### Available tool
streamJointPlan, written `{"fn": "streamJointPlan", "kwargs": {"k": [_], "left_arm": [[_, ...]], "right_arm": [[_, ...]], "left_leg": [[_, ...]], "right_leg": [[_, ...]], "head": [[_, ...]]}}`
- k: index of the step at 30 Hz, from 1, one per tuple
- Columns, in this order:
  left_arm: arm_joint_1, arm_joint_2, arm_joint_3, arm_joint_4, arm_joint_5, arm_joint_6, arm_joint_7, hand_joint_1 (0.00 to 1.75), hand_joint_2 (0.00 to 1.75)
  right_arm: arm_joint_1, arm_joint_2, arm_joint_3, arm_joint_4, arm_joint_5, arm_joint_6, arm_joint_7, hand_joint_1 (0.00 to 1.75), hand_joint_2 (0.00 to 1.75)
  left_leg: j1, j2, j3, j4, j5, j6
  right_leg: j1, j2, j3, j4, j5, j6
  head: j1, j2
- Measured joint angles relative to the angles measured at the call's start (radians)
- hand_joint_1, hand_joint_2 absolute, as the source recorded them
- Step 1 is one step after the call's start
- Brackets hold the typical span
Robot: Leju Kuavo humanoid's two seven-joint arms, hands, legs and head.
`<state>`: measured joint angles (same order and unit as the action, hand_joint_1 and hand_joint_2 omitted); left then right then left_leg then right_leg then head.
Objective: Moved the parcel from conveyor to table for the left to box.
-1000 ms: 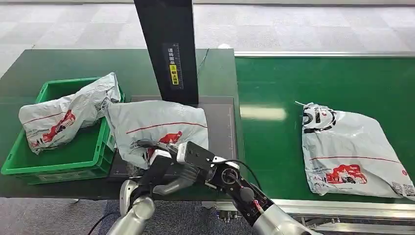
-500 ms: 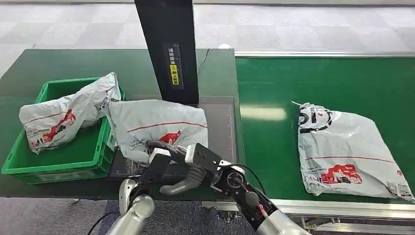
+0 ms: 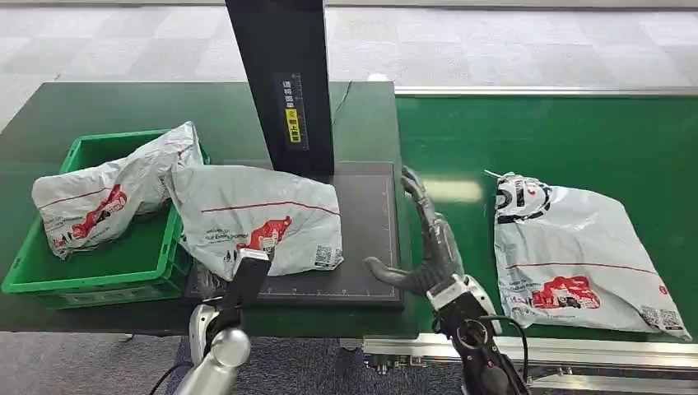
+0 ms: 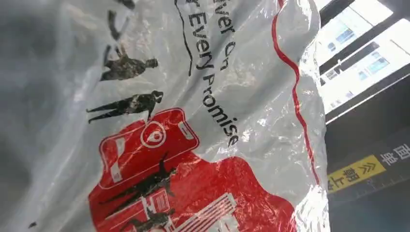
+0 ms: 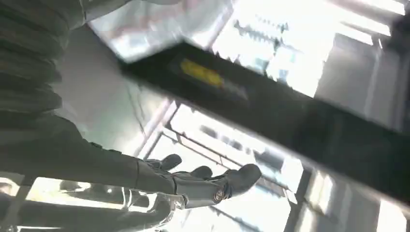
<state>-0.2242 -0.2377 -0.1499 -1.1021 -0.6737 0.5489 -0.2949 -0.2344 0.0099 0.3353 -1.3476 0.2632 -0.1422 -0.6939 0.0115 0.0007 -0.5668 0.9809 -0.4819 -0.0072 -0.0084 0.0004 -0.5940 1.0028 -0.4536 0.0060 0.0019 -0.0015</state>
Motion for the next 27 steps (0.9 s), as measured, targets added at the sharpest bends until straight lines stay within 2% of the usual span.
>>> {"fn": "streamJointPlan", "kwargs": {"k": [5, 8, 21, 22, 27], "left_arm": [[-0.012, -0.008, -0.002, 0.0, 0.015, -0.034, -0.003, 0.0, 1.75], [-0.027, -0.009, -0.01, 0.008, 0.021, -0.037, -0.003, 0.0, 1.75], [-0.039, -0.011, -0.014, 0.028, 0.028, -0.035, -0.003, 0.0, 1.75], [-0.038, -0.011, -0.015, 0.028, 0.028, -0.035, -0.003, 0.0, 1.75], [-0.03, -0.007, -0.014, 0.028, 0.023, -0.014, -0.003, 0.0, 1.75]], "right_arm": [[0.012, -0.01, 0.021, -0.173, 0.065, -0.321, -0.006, 0.0, 1.75], [0.012, -0.017, 0.057, -0.232, 0.09, -0.416, -0.006, 0.0, 1.75], [0.019, -0.018, 0.058, -0.289, 0.078, -0.39, -0.006, 0.0, 1.75], [0.022, -0.018, 0.057, -0.289, 0.069, -0.369, 0.0, 0.0, 1.75], [0.097, 0.001, -0.029, -0.288, -0.035, -0.036, 0.153, 0.0, 1.75]], "left_leg": [[0.0, 0.001, 0.001, 0.0, 0.0, 0.0], [0.0, 0.001, 0.001, 0.0, 0.0, 0.0], [0.0, 0.001, 0.001, 0.0, 0.0, 0.0], [0.0, 0.001, 0.002, 0.0, 0.0, 0.0], [0.0, 0.0, 0.001, 0.0, 0.0, 0.0]], "right_leg": [[0.0, 0.0, 0.0, 0.0, 0.0, 0.0], [0.0, 0.0, 0.001, 0.0, 0.0, 0.0], [0.0, 0.0, 0.001, 0.0, 0.0, 0.0], [0.0, 0.0, 0.001, 0.0, 0.0, 0.0], [0.0, 0.0, 0.001, 0.0, 0.0, 0.0]], "head": [[0.0, 0.0], [0.0, 0.0], [0.0, 0.0], [0.0, 0.0], [0.0, 0.0]]}}
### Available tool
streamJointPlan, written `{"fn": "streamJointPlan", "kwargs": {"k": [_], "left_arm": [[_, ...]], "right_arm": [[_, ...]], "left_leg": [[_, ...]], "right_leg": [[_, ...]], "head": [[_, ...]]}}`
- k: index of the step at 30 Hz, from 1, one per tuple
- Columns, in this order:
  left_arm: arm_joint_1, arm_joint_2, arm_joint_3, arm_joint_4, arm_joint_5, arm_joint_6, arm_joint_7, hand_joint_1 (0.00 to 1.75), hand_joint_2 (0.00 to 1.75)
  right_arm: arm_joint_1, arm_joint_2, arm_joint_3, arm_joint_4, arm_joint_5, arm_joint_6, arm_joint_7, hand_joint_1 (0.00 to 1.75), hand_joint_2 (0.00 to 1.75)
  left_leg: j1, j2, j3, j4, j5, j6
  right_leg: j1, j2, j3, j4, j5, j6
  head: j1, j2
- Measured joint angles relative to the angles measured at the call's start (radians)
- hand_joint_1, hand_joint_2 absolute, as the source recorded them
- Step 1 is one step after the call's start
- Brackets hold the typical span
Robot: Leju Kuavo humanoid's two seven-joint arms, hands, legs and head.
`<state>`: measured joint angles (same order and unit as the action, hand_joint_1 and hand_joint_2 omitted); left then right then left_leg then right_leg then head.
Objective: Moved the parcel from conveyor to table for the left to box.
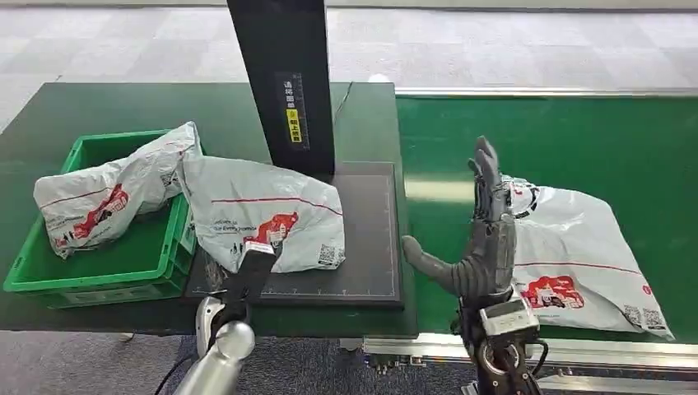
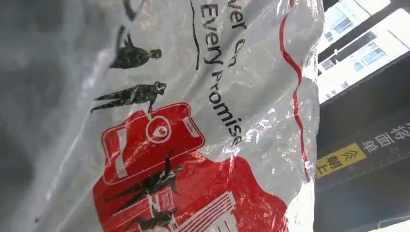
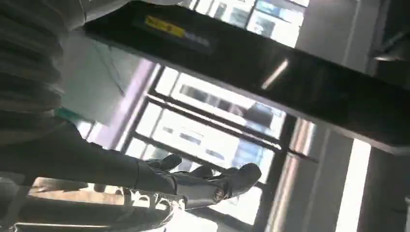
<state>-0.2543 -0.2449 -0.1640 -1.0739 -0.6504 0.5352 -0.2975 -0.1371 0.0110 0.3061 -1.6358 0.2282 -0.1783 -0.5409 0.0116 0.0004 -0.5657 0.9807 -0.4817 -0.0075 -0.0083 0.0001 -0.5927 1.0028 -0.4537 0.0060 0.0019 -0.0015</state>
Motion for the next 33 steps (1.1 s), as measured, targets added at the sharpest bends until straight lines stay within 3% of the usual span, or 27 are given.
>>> {"fn": "streamJointPlan", "kwargs": {"k": [1, 2, 3, 9, 33], "left_arm": [[0.003, 0.002, 0.001, 0.0, -0.006, 0.004, 0.002, 0.0, 1.75], [0.006, 0.003, 0.002, 0.0, -0.012, 0.005, 0.003, 1.54, 1.75], [0.007, 0.005, 0.003, 0.0, -0.016, 0.005, 0.004, 1.75, 1.75], [0.011, 0.008, 0.007, 0.005, -0.018, 0.001, 0.0, 1.75, 1.75], [0.012, 0.008, 0.014, 0.029, 0.003, 0.016, -0.047, 1.75, 1.75]], "right_arm": [[0.022, 0.004, -0.025, 0.002, -0.021, 0.054, 0.021, 0.0, 1.75], [0.045, 0.008, -0.05, 0.004, -0.034, 0.087, 0.038, 0.0, 1.75], [0.069, 0.01, -0.075, 0.007, -0.036, 0.115, 0.048, 0.0, 1.75], [0.186, 0.041, -0.176, 0.028, -0.042, 0.176, 0.04, 0.0, 1.75], [0.227, 0.082, -0.211, 0.138, 0.061, 0.133, 0.038, 0.0, 1.75]], "left_leg": [[0.0, 0.0, 0.0, 0.0, 0.0, 0.0], [0.0, -0.001, 0.0, 0.0, 0.0, 0.0], [0.0, -0.001, 0.0, 0.0, -0.001, 0.0], [0.0, 0.0, -0.001, 0.0, -0.002, -0.001], [0.0, 0.001, 0.0, 0.0, -0.001, -0.001]], "right_leg": [[0.0, 0.0, 0.0, 0.0, 0.0, 0.0], [0.0, 0.0, 0.0, 0.0, 0.0, 0.0], [0.0, 0.0, 0.0, 0.0, 0.0, 0.0], [0.0, 0.0, 0.0, 0.0, -0.001, 0.0], [0.0, 0.001, 0.0, 0.0, -0.001, 0.0]], "head": [[0.0, 0.0], [0.0, 0.0], [0.0, 0.0], [0.0, 0.0], [0.0, 0.0]]}}
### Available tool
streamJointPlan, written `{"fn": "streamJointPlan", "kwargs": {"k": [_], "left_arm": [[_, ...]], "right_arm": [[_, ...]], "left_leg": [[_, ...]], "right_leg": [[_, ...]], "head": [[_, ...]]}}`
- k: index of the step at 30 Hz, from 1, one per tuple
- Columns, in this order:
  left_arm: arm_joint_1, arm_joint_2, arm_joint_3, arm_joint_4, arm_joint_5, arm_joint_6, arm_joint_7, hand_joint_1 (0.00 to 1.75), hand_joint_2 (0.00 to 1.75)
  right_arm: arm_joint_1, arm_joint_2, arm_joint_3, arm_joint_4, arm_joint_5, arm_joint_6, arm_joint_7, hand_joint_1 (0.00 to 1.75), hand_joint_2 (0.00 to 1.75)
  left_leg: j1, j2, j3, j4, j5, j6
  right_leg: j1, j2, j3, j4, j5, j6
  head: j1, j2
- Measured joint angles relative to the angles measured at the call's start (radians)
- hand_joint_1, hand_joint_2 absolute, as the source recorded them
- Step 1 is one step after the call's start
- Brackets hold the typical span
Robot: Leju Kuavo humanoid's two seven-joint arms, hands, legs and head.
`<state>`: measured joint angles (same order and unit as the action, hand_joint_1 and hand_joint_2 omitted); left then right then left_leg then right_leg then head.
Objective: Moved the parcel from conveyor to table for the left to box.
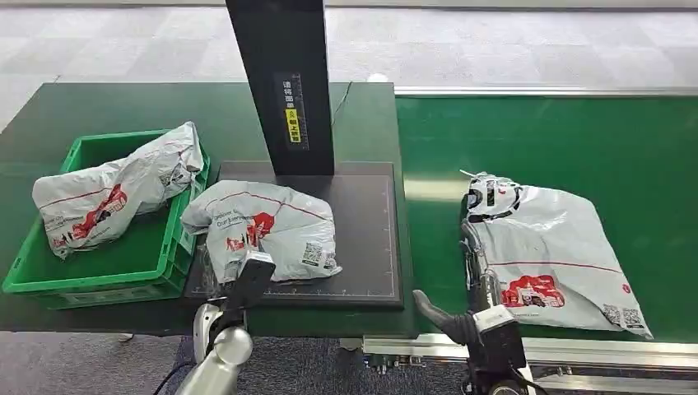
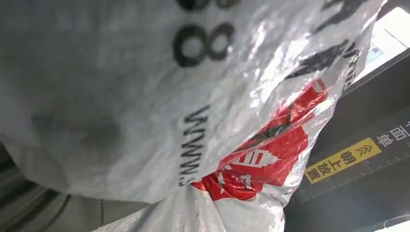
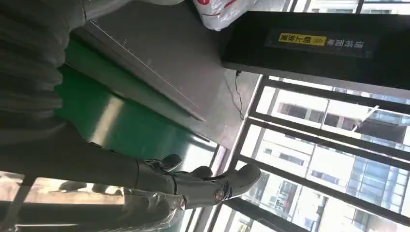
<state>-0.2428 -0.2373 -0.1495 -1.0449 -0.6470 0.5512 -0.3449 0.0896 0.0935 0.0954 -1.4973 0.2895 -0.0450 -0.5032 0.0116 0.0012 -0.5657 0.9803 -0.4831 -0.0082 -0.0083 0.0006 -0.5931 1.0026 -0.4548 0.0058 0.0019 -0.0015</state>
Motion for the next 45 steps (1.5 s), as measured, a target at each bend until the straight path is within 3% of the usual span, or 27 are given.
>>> {"fn": "streamJointPlan", "kwargs": {"k": [25, 29, 33, 36, 39, 45], "left_arm": [[0.0, 0.0, 0.0, 0.007, 0.008, 0.011, -0.008, 1.75, 1.75], [0.005, 0.002, 0.0, 0.007, 0.032, 0.028, -0.032, 1.75, 1.75], [0.025, 0.005, 0.0, -0.027, 0.097, 0.054, -0.134, 1.75, 1.75], [0.045, 0.008, 0.004, -0.09, 0.095, 0.068, -0.226, 1.75, 1.75], [0.074, -0.001, 0.078, -0.373, -0.083, 0.074, -0.339, 1.75, 1.75], [0.063, -0.001, 0.168, -0.647, -0.103, 0.074, -0.35, 1.75, 1.75]], "right_arm": [[0.013, -0.001, 0.0, 0.005, -0.002, 0.003, 0.0, 0.0, 1.75], [0.014, -0.003, 0.002, 0.011, -0.004, 0.013, 0.0, 0.0, 1.75], [0.013, -0.012, 0.01, 0.021, -0.021, 0.013, -0.005, 0.0, 1.75], [0.013, -0.017, 0.014, 0.026, -0.027, 0.011, -0.009, 0.0, 1.75], [0.008, -0.038, 0.027, 0.052, -0.05, -0.006, -0.043, 0.0, 1.75], [-0.005, -0.064, 0.037, 0.094, -0.061, -0.01, -0.059, 0.0, 1.75]], "left_leg": [[0.0, 0.0, 0.0, 0.0, 0.0, 0.0], [0.0, 0.0, 0.0, 0.0, 0.0, 0.0], [0.0, 0.0, 0.0, 0.0, 0.0, 0.0], [0.0, 0.0, -0.001, 0.0, 0.0, 0.0], [0.0, 0.004, -0.003, 0.0, 0.0, 0.0], [0.001, 0.001, -0.001, 0.0, 0.0, 0.0]], "right_leg": [[0.0, 0.0, 0.0, 0.0, 0.0, 0.0], [0.0, 0.0, 0.0, 0.0, 0.0, 0.0], [0.0, 0.0, 0.0, 0.0, 0.0, 0.0], [0.0, 0.0, 0.0, 0.0, 0.0, 0.0], [0.0, 0.002, -0.003, 0.0, 0.001, -0.001], [0.001, 0.001, 0.0, 0.0, 0.0, 0.0]], "head": [[0.0, 0.0], [0.0, 0.0], [0.0, 0.0], [0.0, 0.0], [0.0, 0.0], [0.0, 0.0]]}}
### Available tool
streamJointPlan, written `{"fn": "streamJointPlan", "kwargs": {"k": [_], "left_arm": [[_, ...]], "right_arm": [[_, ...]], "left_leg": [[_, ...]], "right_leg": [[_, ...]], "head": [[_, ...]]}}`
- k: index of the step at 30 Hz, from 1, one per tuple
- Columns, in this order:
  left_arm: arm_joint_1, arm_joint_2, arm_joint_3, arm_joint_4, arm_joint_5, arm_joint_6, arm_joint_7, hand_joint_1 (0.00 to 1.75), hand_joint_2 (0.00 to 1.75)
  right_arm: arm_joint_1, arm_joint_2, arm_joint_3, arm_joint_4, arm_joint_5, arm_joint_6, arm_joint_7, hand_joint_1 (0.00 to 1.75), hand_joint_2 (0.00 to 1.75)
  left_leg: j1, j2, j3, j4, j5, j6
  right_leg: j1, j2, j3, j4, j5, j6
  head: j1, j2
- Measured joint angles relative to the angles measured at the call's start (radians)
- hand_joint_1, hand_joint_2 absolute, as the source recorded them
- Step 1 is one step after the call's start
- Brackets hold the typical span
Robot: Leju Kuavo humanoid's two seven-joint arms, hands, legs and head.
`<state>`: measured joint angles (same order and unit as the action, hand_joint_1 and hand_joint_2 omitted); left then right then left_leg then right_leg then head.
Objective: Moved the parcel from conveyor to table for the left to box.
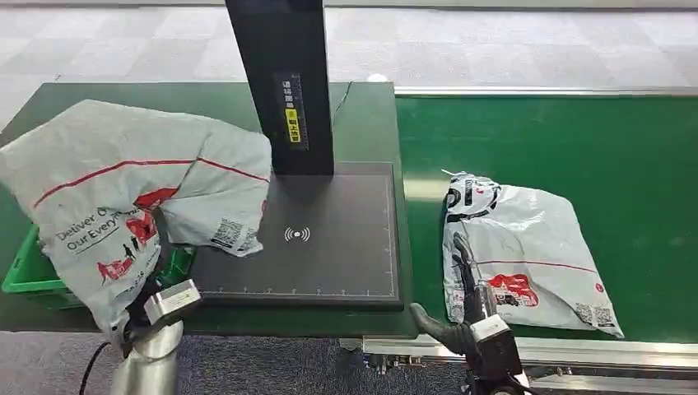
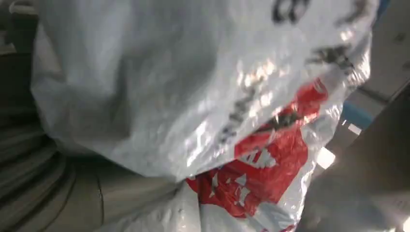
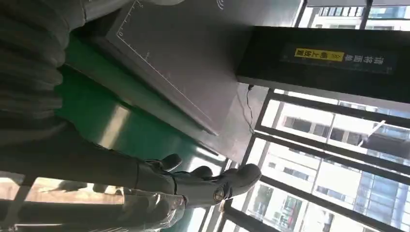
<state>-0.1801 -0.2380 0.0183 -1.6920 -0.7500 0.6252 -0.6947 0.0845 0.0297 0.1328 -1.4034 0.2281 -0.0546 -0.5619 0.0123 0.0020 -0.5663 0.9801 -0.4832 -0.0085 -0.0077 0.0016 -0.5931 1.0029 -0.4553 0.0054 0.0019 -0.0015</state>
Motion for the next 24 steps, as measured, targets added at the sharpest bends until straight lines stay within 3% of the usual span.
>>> {"fn": "streamJointPlan", "kwargs": {"k": [12, 19, 22, 24], "left_arm": [[0.01, -0.013, 0.034, -0.152, -0.067, 0.0, 0.0, 1.75, 1.75], [-0.015, -0.021, 0.103, -0.156, -0.353, 0.0, 0.001, 1.75, 1.75], [-0.074, -0.009, 0.208, -0.031, -0.61, 0.0, 0.142, 1.75, 1.75], [-0.122, 0.06, 0.227, 0.113, -0.757, 0.0, 0.433, 1.75, 1.75]], "right_arm": [[-0.035, -0.025, 0.019, 0.046, -0.014, -0.001, -0.01, 0.0, 1.75], [-0.051, -0.035, 0.031, 0.065, -0.018, 0.0, -0.012, 0.0, 1.75], [-0.048, -0.037, 0.031, 0.069, -0.018, -0.002, -0.012, 0.0, 1.75], [-0.036, -0.039, 0.029, 0.068, -0.018, -0.012, -0.011, 0.0, 1.75]], "left_leg": [[0.0, -0.001, 0.0, 0.0, 0.0, 0.0], [0.0, 0.0, 0.0, 0.0, 0.0, 0.0], [0.0, 0.0, 0.002, 0.0, 0.0, 0.0], [0.0, 0.001, 0.003, 0.0, 0.001, -0.001]], "right_leg": [[0.0, 0.0, 0.0, 0.0, 0.0, 0.0], [0.0, 0.0, 0.0, 0.0, 0.0, 0.0], [0.0, -0.001, 0.001, 0.0, 0.0, 0.0], [0.0, 0.0, 0.0, 0.0, 0.001, -0.001]], "head": [[0.0, 0.0], [0.0, 0.0], [0.0, 0.0], [0.001, 0.0]]}}
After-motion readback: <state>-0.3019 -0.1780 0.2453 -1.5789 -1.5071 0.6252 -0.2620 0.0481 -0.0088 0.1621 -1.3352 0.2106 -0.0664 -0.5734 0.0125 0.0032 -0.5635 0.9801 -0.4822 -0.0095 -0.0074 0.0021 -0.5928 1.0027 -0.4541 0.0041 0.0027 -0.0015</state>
